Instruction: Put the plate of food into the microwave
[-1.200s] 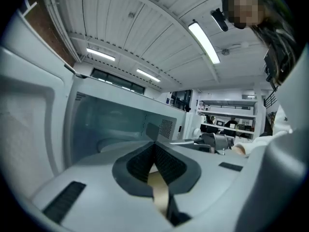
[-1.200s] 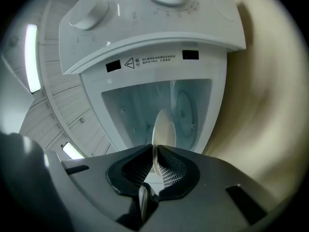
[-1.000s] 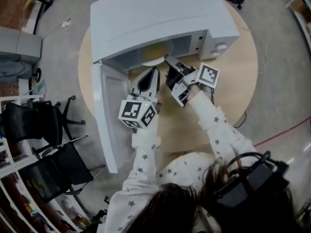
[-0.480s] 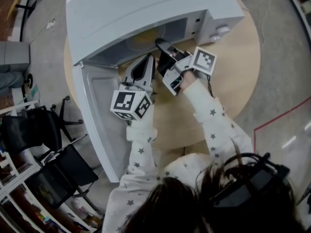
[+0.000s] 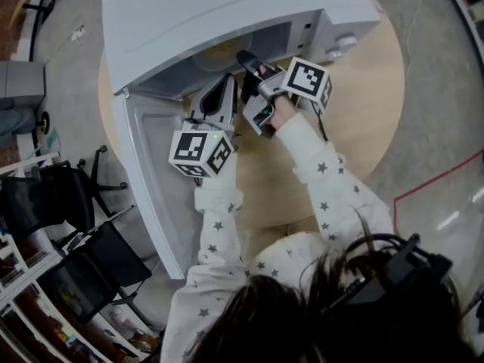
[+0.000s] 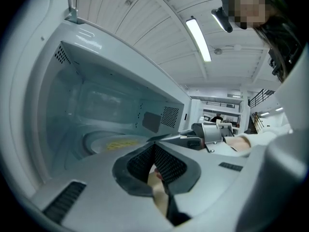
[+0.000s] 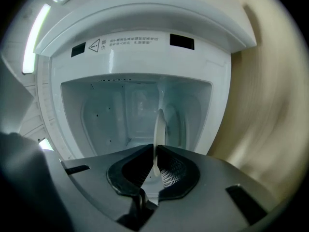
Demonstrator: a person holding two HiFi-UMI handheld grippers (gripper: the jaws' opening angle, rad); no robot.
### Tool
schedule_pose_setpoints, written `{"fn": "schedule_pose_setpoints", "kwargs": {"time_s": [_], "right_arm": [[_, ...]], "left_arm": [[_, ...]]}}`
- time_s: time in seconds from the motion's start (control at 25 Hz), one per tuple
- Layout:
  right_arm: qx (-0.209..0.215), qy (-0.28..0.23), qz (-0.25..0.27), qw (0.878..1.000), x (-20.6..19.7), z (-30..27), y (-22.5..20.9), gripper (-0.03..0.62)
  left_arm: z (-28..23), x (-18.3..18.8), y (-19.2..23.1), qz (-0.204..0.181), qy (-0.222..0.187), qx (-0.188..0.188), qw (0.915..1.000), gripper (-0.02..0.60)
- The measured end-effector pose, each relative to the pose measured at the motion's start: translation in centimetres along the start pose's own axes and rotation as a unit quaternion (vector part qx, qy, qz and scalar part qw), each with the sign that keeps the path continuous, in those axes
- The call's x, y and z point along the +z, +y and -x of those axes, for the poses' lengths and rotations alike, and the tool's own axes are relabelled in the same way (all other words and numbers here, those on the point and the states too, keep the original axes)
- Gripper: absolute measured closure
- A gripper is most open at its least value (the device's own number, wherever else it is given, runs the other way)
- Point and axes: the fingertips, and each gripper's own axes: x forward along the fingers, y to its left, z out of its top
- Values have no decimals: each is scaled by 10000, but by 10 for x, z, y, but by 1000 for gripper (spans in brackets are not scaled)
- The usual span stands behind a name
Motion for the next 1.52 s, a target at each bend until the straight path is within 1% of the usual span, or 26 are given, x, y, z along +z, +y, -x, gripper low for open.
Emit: {"fn": "schedule_pose_setpoints", "kwargs": {"time_s": [0.12, 0.2, 0.28, 0.32, 0.44, 0.52, 0.6, 0.8, 0.92, 1.04, 1.32, 1.4, 1.52], "right_arm": [[-240, 41, 143, 9996, 0, 0, -7, 569], [-471, 61, 368, 9982, 2, 1, -11, 569], [-596, 60, 526, 9968, 4, 1, -13, 564], [-626, 68, 538, 9966, 4, 0, -14, 506], [-762, 187, 634, 9949, 2, -1, -17, 485], [-914, 254, 887, 9915, 1, 0, -18, 484], [-1043, 275, 1028, 9888, 2, 1, -17, 484], [-1180, 259, 970, 9879, 4, 5, -21, 485], [-1242, 248, 1068, 9862, 7, 6, -23, 485], [-1253, 215, 1038, 9864, 8, 7, -24, 485], [-1091, 273, 825, 9902, 2, 7, -26, 485], [-951, 331, 730, 9922, -1, 10, -26, 485], [-501, 419, 603, 9960, -9, 21, -9, 487]], "left_arm": [[-1, -3, -1, 3, 16, 24, 10000, 586], [-1, -2, -2, 13, 4, 28, 10000, 586], [-2, -1, -1, 21, -8, 31, 10000, 586], [-2, -1, -1, 24, -10, 29, 10000, 586], [-4, -2, -1, 28, -3, 7, 10000, 586], [-6, -3, -3, 33, 9, -6, 10000, 586], [-7, -3, -3, 24, 30, -7, 10000, 586], [-8, -1, -1, 27, 50, -2, 10000, 586], [-10, -3, -1, 33, 56, -4, 10000, 586], [-10, -5, -1, 44, 83, -6, 10000, 586], [-10, -8, 4, 58, 115, -16, 9999, 586], [-9, -10, 5, 102, 81, 11, 9999, 586], [0, -10, -3, 210, 23, 35, 9998, 586]]}}
